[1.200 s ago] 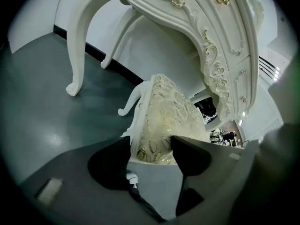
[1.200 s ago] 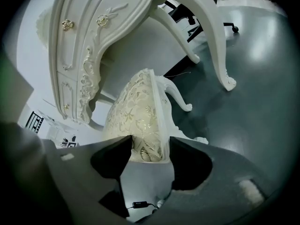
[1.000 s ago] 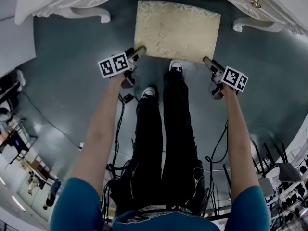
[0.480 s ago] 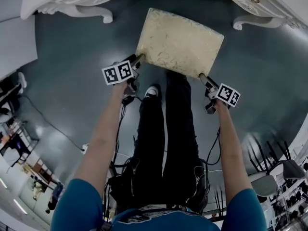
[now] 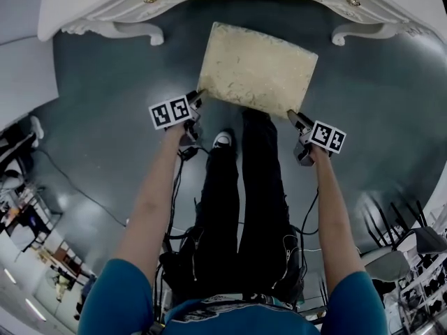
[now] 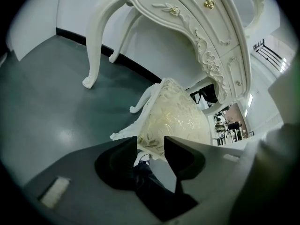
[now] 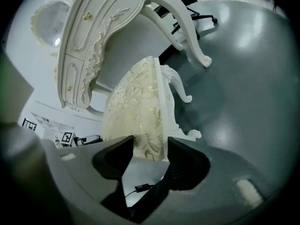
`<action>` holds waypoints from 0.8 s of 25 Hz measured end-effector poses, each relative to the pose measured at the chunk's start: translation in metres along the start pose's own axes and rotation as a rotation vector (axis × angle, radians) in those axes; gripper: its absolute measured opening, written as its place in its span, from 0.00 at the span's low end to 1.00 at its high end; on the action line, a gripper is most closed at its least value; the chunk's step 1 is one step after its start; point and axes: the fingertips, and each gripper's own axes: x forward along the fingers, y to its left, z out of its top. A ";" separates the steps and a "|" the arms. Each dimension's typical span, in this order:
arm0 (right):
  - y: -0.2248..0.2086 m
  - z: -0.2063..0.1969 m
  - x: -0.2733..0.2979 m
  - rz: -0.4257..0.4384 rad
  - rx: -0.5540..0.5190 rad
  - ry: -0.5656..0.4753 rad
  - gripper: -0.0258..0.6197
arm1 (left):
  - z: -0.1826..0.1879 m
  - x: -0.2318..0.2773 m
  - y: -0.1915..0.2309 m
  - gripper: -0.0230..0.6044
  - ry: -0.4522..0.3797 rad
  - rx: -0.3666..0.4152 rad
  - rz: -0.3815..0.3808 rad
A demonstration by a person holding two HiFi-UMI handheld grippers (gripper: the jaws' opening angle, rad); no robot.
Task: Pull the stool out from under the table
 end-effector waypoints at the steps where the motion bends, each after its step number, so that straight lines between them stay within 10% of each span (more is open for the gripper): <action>1: 0.001 0.002 -0.003 -0.020 -0.021 0.003 0.36 | -0.002 -0.003 -0.002 0.34 0.013 0.022 0.005; 20: 0.182 0.070 -0.087 0.082 -0.281 -0.177 0.22 | 0.056 -0.145 -0.134 0.36 -0.072 0.312 -0.176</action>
